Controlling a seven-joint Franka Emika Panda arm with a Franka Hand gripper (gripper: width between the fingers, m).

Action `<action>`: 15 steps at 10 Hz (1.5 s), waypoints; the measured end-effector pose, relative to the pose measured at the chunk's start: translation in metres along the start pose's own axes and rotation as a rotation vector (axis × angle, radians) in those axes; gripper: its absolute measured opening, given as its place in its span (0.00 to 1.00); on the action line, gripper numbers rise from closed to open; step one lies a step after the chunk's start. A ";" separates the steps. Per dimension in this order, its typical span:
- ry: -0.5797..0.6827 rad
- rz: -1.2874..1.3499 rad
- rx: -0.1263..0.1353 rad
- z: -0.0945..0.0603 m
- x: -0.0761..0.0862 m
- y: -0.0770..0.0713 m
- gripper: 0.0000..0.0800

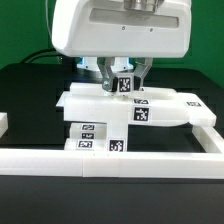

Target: Assemble chair

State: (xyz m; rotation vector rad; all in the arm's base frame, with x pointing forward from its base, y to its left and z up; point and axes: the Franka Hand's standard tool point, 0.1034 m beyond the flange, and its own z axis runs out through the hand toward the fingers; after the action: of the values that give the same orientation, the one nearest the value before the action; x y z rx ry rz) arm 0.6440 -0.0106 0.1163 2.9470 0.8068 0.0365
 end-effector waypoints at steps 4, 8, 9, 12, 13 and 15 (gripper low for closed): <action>0.000 0.266 0.025 0.000 -0.002 0.005 0.35; 0.000 0.540 0.026 0.000 -0.001 0.005 0.35; 0.001 0.599 0.031 0.000 -0.001 0.005 0.35; 0.004 0.943 0.083 0.001 -0.003 0.007 0.35; 0.002 1.049 0.098 0.001 -0.003 0.008 0.35; 0.002 1.157 0.107 0.001 -0.004 0.010 0.35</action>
Offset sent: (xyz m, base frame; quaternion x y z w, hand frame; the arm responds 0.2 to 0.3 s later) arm -0.0002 -0.0105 -0.0036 0.0438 -0.0102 0.2901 0.9559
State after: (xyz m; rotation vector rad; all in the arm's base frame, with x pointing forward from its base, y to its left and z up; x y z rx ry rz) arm 0.6456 -0.0214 0.1157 3.0281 -0.9711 0.0674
